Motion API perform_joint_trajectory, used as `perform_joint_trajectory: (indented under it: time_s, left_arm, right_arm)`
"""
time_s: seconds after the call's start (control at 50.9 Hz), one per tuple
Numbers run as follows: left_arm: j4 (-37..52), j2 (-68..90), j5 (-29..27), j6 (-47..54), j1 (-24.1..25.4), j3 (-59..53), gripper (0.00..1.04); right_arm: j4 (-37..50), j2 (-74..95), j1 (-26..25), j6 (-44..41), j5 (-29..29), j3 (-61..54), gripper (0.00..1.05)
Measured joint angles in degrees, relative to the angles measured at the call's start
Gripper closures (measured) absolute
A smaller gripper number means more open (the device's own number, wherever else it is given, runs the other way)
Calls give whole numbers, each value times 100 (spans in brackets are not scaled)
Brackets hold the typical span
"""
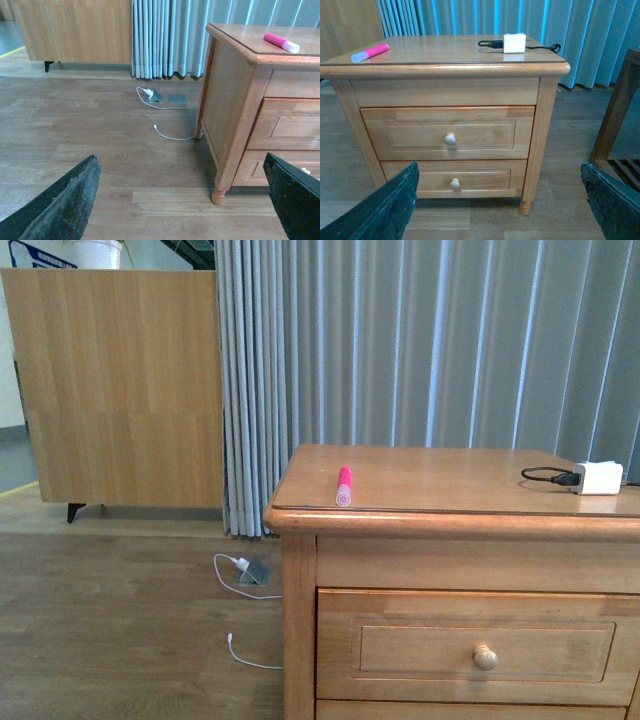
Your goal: Place pink marker in drawer with both arms
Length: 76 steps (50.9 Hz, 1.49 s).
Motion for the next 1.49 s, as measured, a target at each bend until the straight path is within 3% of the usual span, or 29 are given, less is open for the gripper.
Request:
perform_joint_trajectory:
  time_s: [0.451,0.55,0.608,0.746,0.883,1.021,1.492]
  left_arm:
    - [0,0,0,-2,0,0,6]
    - [0,0,0,-2,0,0,6]
    - [0,0,0,-2,0,0,6]
    - [0,0,0,0,0,0,6]
    - [0,0,0,0,0,0,6]
    - [0,0,0,-2,0,0,6]
    - [0,0,0,-2,0,0,6]
  right_arm:
    - [-15,11,4,15,24,2,8]
    - [-717,575,131,728,363,286,8]
    - [-664,1014,216,984,352,409,8]
    - [232,2365,393,1263,195,863,8]
    - [1996,4690,826,1296,321,1309,8]
    - [2933,6441,1014,1272,378,1862,8]
    - [3674,10703,1292,1021,737,4538,8]
